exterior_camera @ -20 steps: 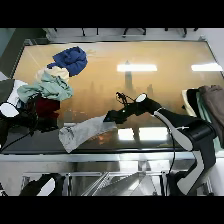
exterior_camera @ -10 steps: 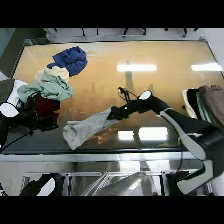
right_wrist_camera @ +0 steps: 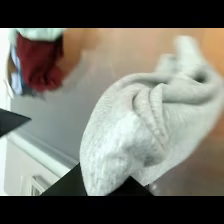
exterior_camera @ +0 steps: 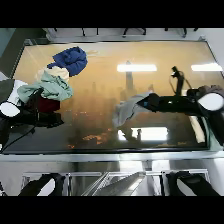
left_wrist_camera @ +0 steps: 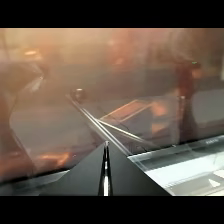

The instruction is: Fold the shirts.

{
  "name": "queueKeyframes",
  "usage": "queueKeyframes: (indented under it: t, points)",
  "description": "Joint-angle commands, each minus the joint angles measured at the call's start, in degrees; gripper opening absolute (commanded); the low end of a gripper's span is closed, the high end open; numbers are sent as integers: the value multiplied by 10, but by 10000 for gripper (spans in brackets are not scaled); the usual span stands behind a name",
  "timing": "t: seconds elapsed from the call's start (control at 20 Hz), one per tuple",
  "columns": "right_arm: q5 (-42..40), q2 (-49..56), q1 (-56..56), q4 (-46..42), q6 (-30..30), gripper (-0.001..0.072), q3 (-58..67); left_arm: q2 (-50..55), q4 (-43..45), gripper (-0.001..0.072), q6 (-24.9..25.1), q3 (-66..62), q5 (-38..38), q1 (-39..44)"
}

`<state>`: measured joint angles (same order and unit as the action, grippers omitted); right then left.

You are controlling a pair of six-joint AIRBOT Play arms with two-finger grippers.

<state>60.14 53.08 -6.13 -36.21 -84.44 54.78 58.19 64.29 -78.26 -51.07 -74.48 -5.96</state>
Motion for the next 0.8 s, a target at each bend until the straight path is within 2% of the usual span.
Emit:
queueKeyframes:
  t: [0.0,0.3,0.55,0.75]
  points:
    - [-23,-108,16,-16,-53,23,-10,0,-9,12,15,-4,10,44]
    - [-73,-76,82,-42,5,22,37,1,-8,12,15,-105,-7,86]
    - [-38,37,174,-42,67,22,193,11,-10,12,13,-178,-21,72]
    - [-26,137,224,-42,94,22,337,39,-13,12,13,-184,-32,72]
